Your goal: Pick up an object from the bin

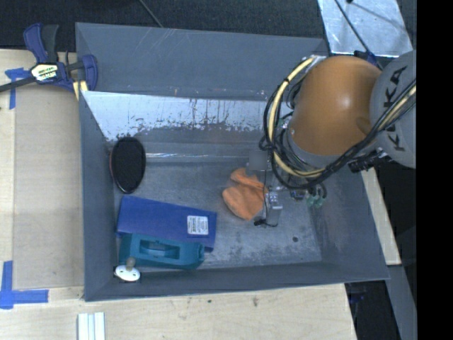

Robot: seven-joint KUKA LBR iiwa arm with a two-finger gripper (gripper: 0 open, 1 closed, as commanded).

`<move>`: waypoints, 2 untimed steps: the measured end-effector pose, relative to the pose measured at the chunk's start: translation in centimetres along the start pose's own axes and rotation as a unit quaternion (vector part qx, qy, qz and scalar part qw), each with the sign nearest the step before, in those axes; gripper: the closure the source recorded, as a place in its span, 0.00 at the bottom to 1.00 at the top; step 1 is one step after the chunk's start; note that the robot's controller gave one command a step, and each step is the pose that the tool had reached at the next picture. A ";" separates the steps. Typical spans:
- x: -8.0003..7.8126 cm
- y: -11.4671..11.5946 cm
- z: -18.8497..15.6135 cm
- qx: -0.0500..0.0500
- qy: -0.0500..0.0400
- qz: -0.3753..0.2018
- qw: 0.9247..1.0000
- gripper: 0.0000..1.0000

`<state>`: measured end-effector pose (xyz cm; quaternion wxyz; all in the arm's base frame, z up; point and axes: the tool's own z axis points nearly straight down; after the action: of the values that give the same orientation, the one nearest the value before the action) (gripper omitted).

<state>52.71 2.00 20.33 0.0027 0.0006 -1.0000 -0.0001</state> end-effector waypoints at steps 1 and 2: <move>-0.2 0.0 -0.5 0.000 -0.004 0.000 1.000 0.00; -1.0 -0.4 2.8 0.000 -0.008 0.029 1.000 0.00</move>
Offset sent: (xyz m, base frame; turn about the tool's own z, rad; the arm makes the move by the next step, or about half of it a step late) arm 0.0150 -0.0079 -0.0679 0.1144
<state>53.75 1.59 17.54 -0.0051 -0.0281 -0.9996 -0.0004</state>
